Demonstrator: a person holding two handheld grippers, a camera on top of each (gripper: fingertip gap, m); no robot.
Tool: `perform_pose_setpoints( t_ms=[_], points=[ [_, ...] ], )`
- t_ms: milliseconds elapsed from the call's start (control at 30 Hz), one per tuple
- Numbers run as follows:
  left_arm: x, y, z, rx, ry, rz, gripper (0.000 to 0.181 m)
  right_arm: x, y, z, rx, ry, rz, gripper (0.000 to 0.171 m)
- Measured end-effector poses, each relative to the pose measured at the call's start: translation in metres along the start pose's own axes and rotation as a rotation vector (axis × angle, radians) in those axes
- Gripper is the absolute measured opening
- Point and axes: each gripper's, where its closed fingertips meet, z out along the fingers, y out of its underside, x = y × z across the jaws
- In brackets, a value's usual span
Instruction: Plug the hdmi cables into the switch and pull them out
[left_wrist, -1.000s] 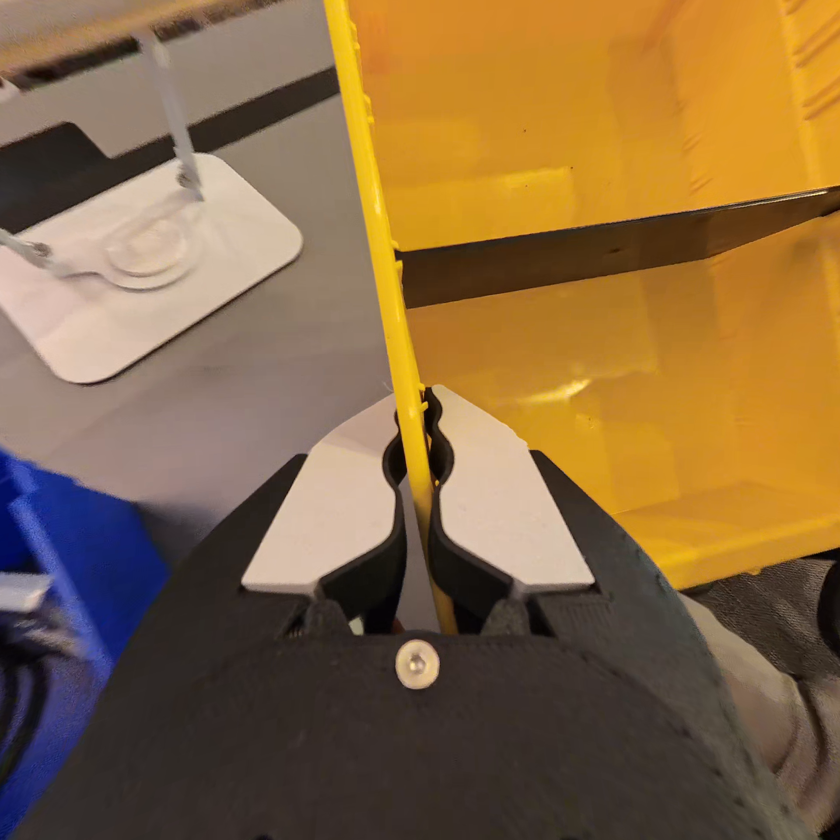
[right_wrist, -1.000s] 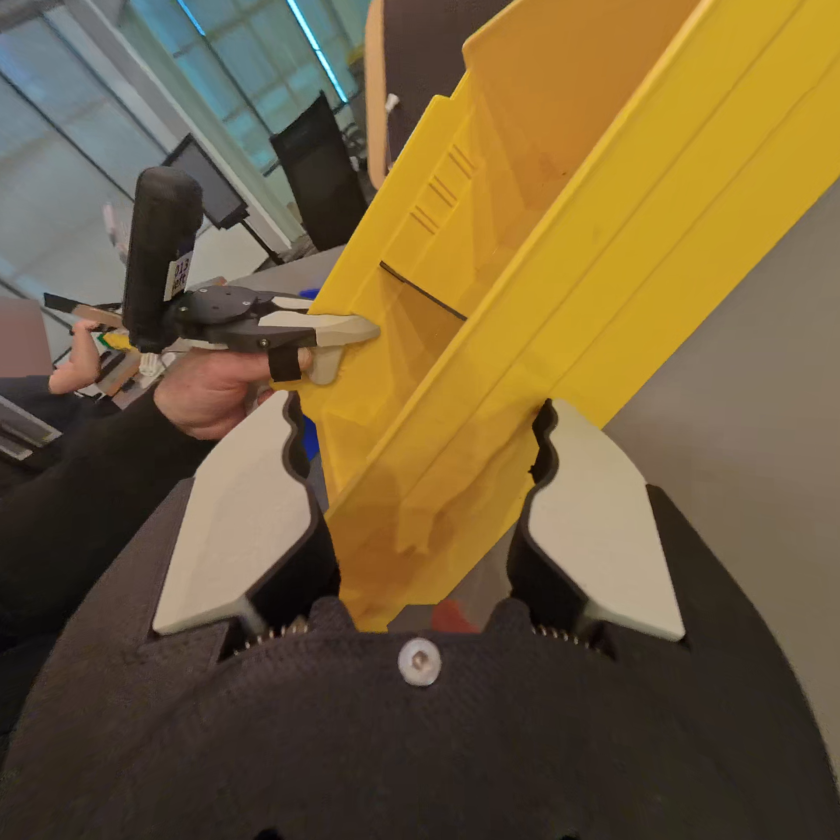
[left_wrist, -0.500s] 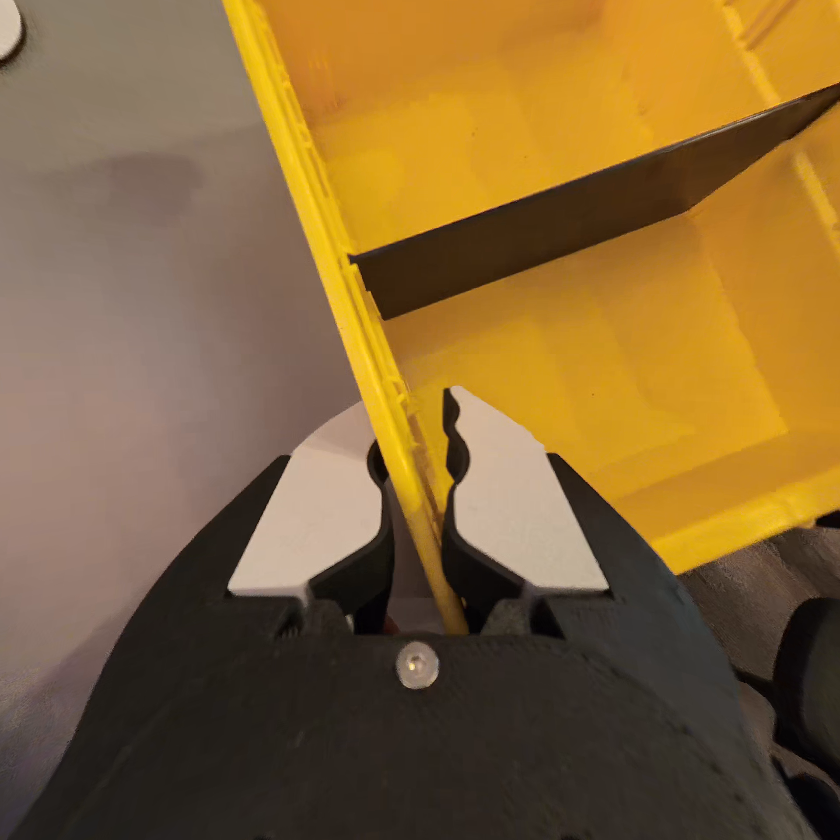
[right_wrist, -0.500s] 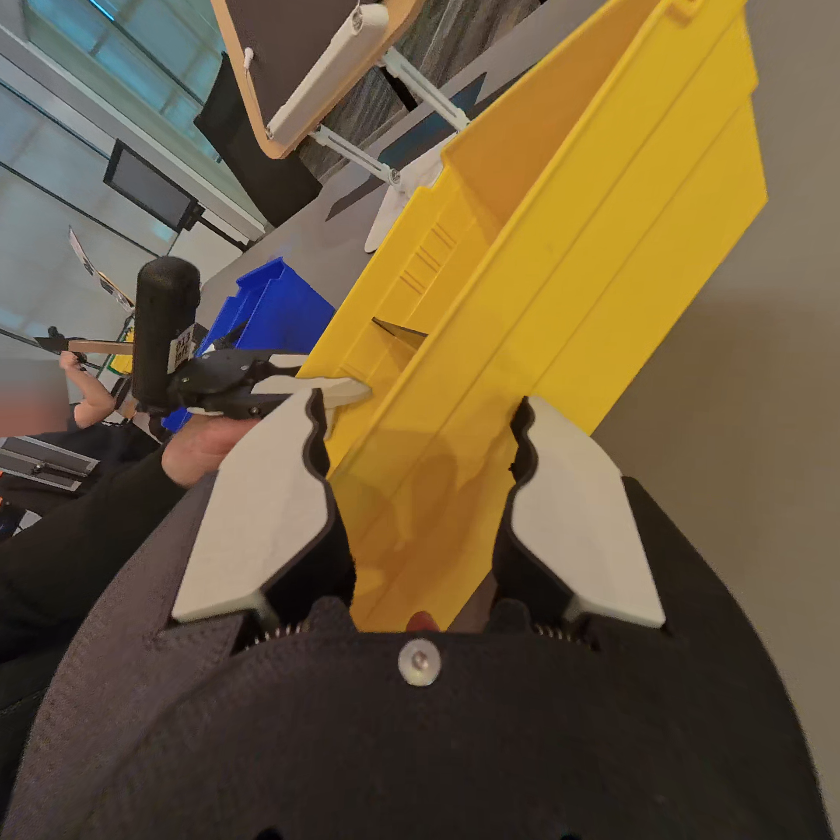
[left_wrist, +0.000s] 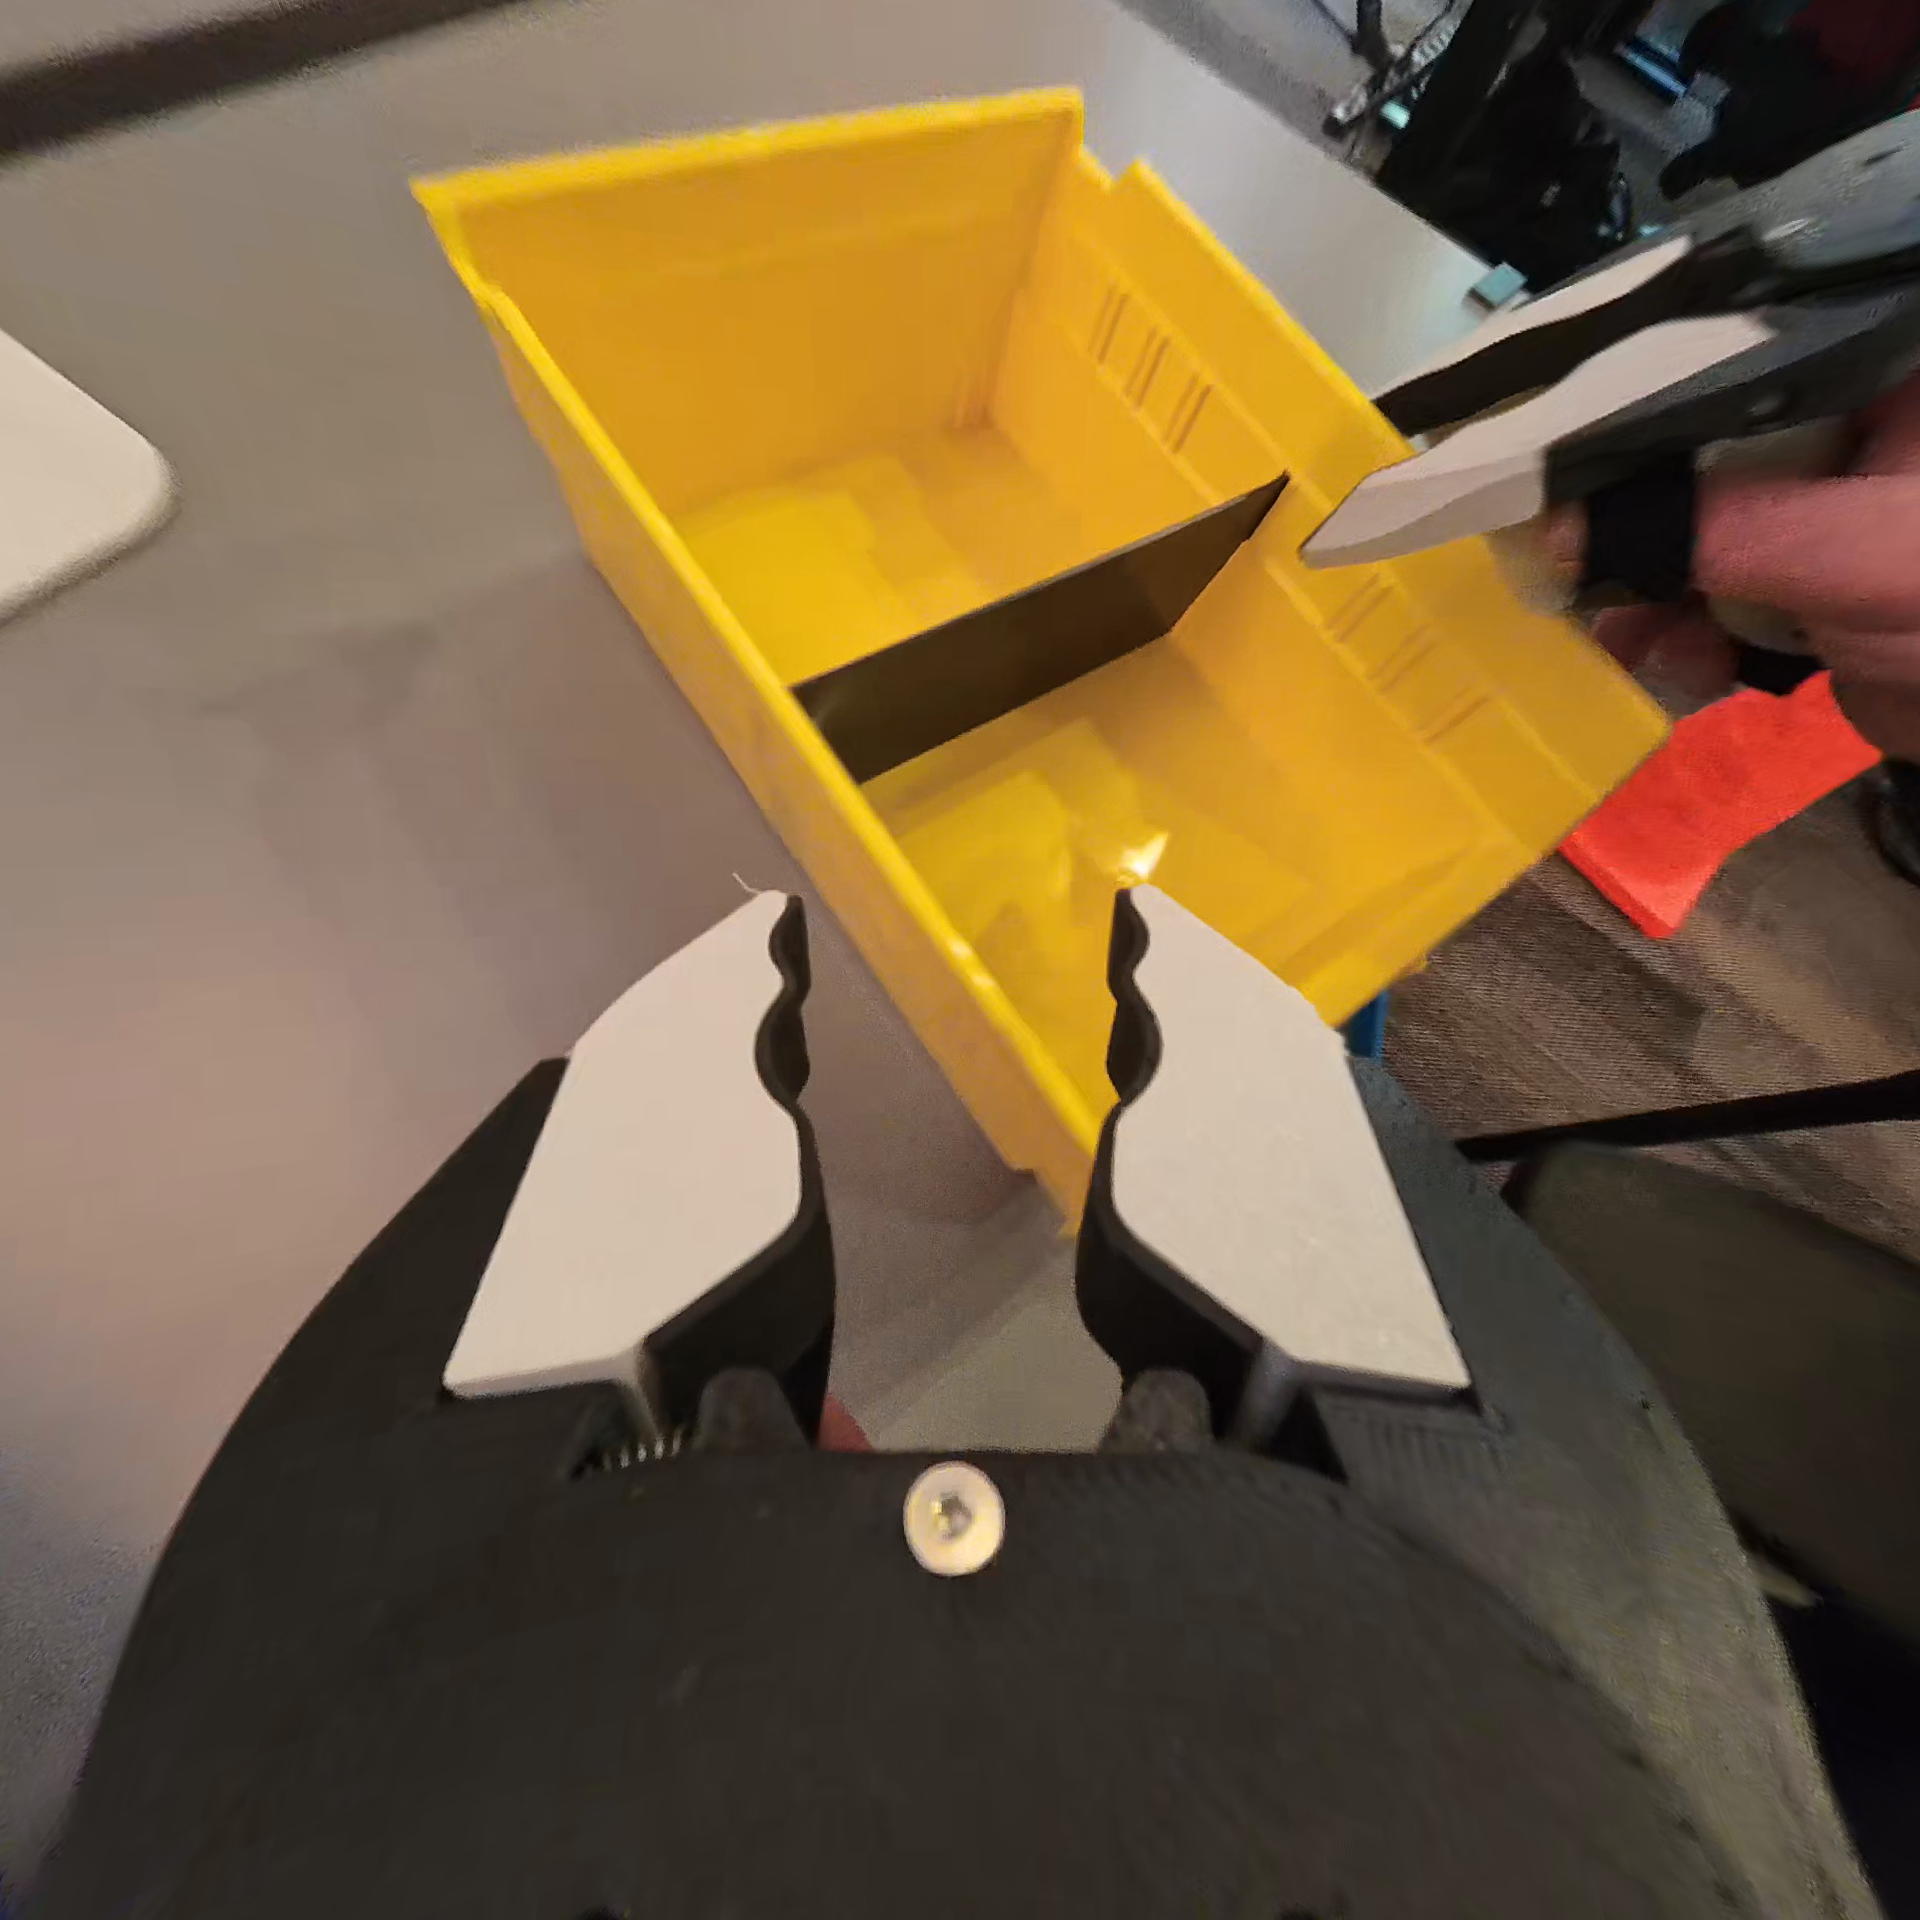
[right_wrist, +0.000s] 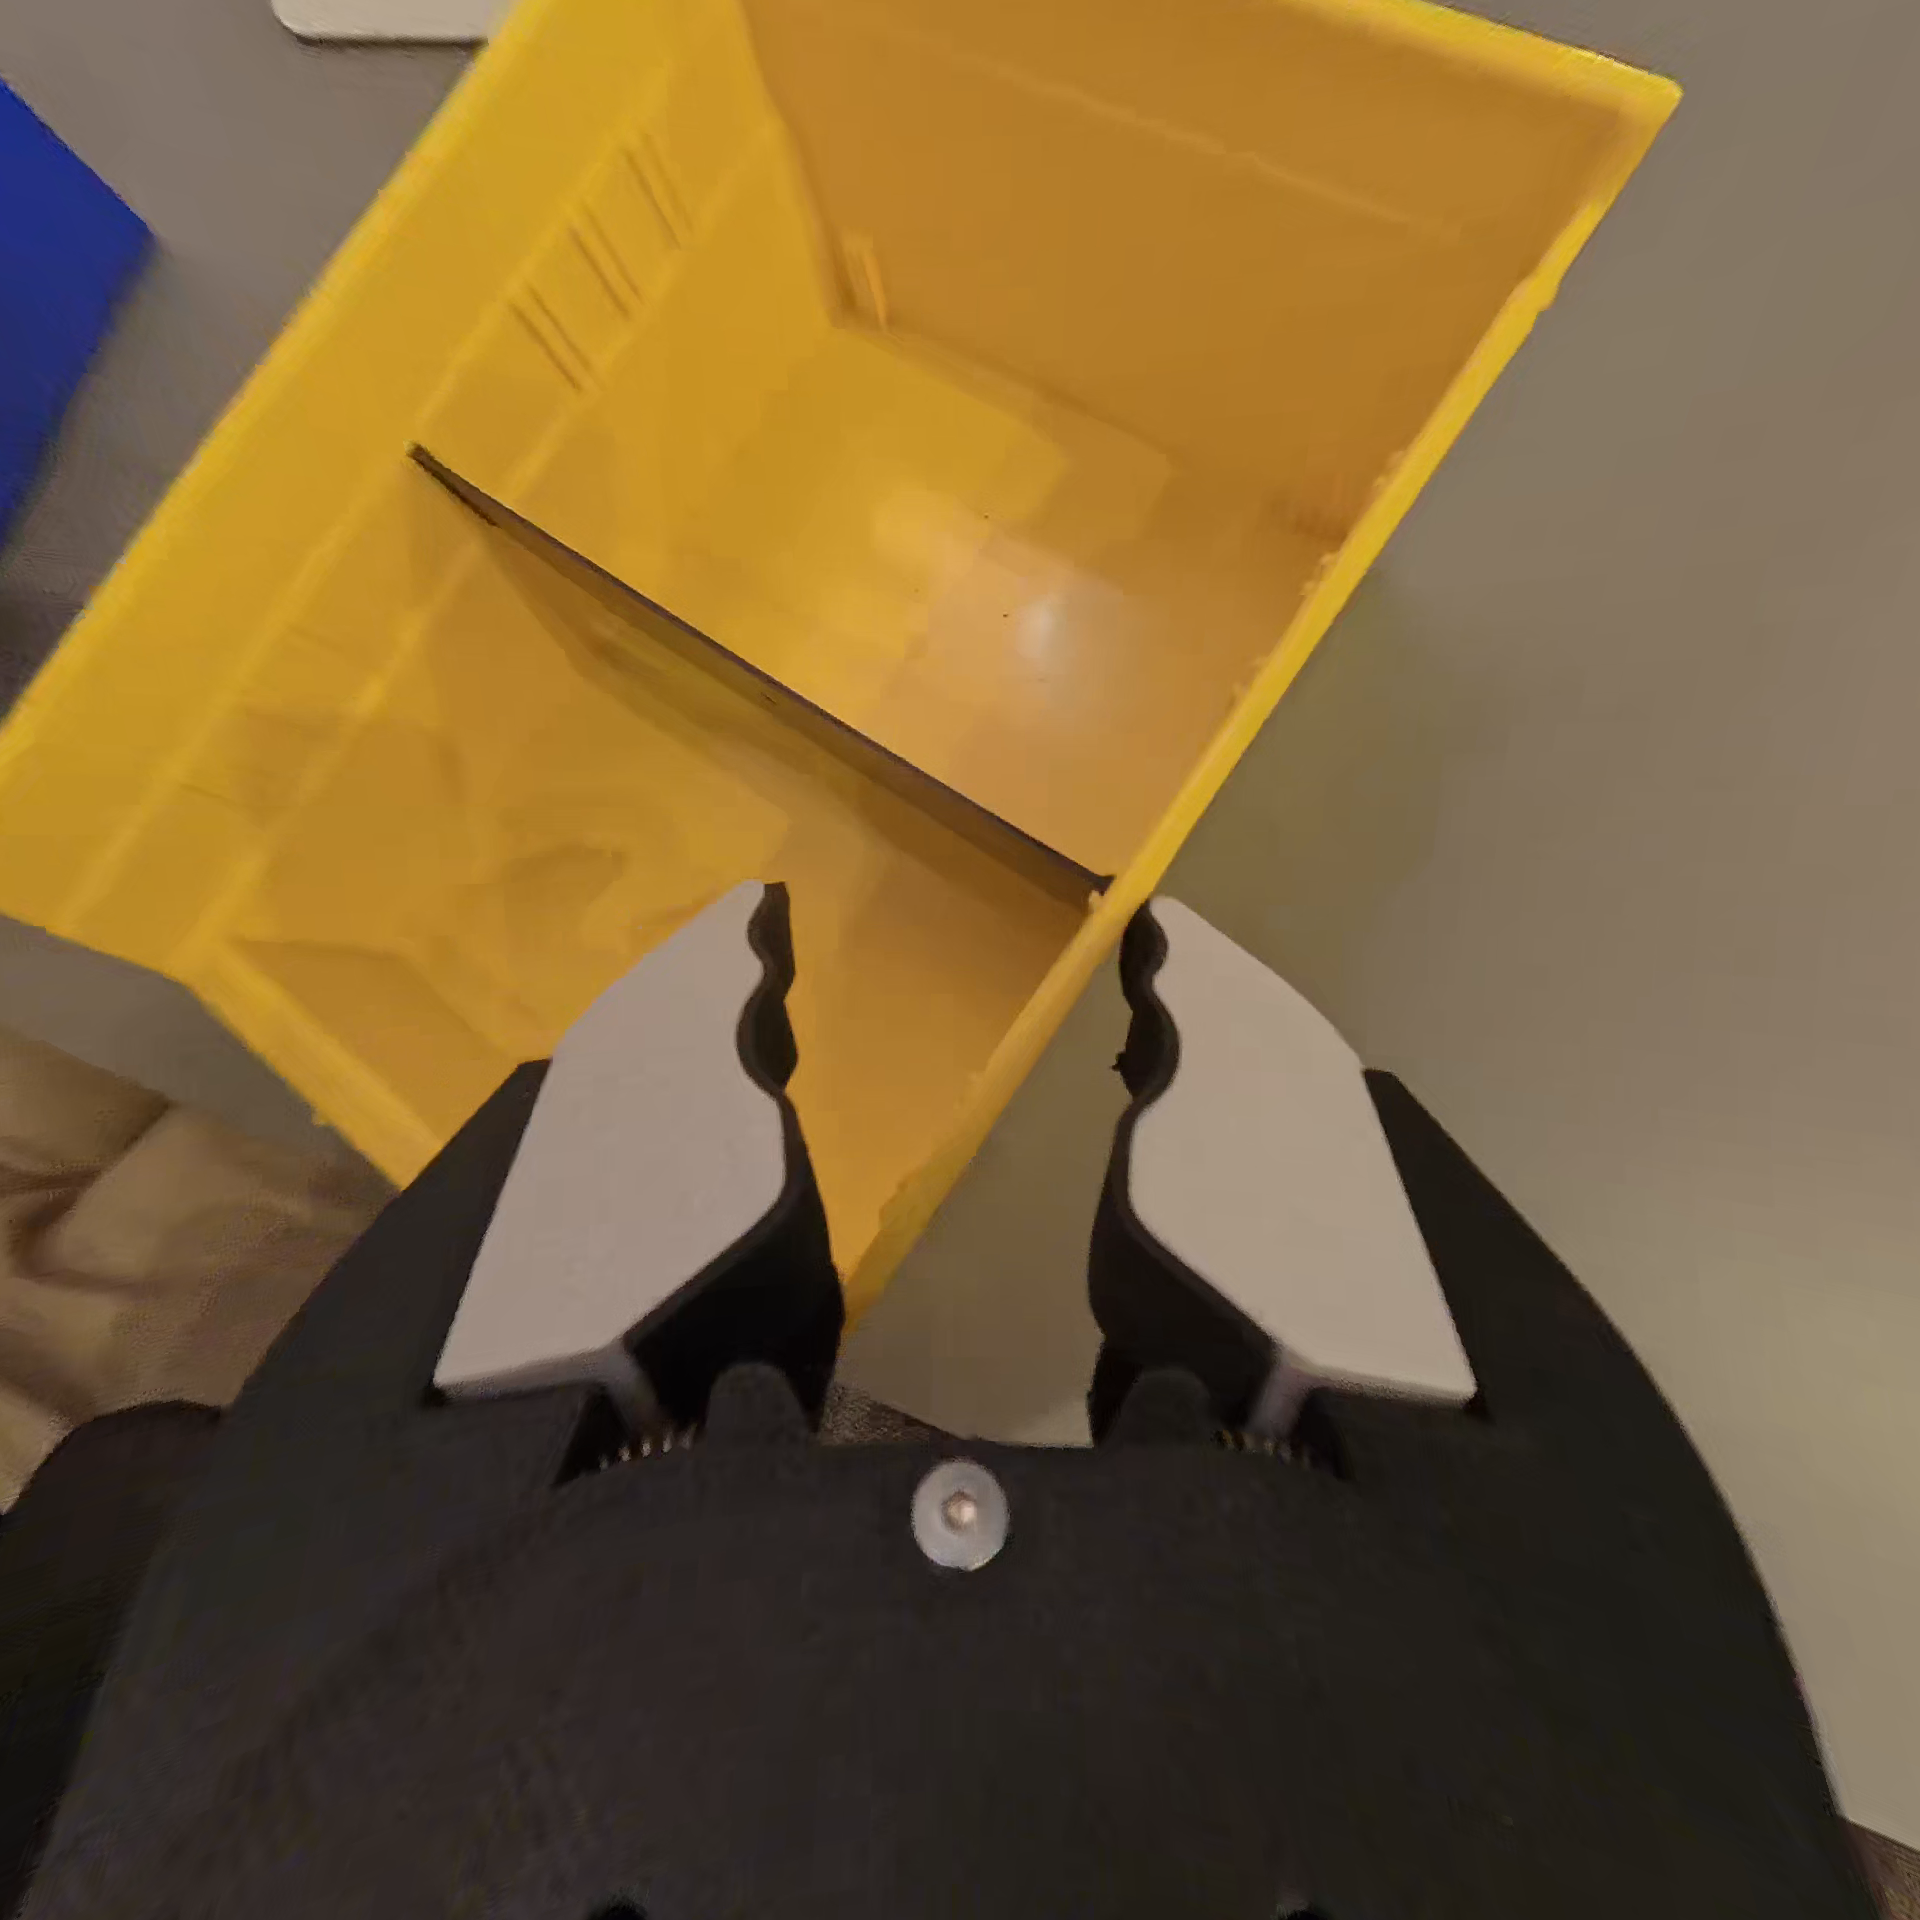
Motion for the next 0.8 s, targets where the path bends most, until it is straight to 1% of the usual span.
perform_pose_setpoints(
  t_ms=[33,133,233,333,400,467,500,533,633,700,733,800],
  points=[
    [-0.006,-0.003,-0.018,0.02,-0.03,0.038,0.055,0.003,0.001,0.001,-0.013,0.029,-0.015,0.058],
    [-0.04,0.003,-0.073,0.039,-0.153,0.126,0.056,0.012,0.002,0.002,-0.047,0.101,-0.056,0.052],
    [-0.096,0.024,-0.135,0.039,-0.329,0.137,0.056,0.025,0.003,0.002,-0.072,0.174,-0.091,0.043],
    [-0.168,0.061,-0.203,-0.027,-0.571,0.128,0.056,0.035,0.003,0.001,-0.088,0.188,-0.088,0.034],
    [-0.204,0.086,-0.242,-0.073,-0.663,0.071,0.06,0.042,0.005,0.002,-0.113,0.192,-0.08,0.026],
    [-0.243,0.113,-0.279,-0.139,-0.818,0.063,0.061,0.047,0.006,0.002,-0.12,0.187,-0.073,0.023],
    [-0.257,0.128,-0.29,-0.175,-0.845,0.037,0.062,0.048,0.006,0.002,-0.122,0.176,-0.064,0.022],
    [-0.266,0.143,-0.294,-0.2,-0.839,-0.004,0.062,0.05,0.005,0.002,-0.123,0.177,-0.066,0.021],
    [-0.282,0.182,-0.292,-0.273,-0.8,-0.096,0.06,0.054,0.005,0.002,-0.131,0.189,-0.07,0.02],
    [-0.283,0.195,-0.284,-0.298,-0.764,-0.101,0.046,0.055,0.005,0.003,-0.139,0.196,-0.077,0.02],
    [-0.288,0.2,-0.285,-0.307,-0.786,-0.099,0.033,0.056,0.006,0.003,-0.145,0.199,-0.08,0.02],
    [-0.292,0.201,-0.282,-0.243,-0.776,-0.154,0.016,0.058,0.006,0.003,-0.155,0.207,-0.085,0.02]
  ],
)
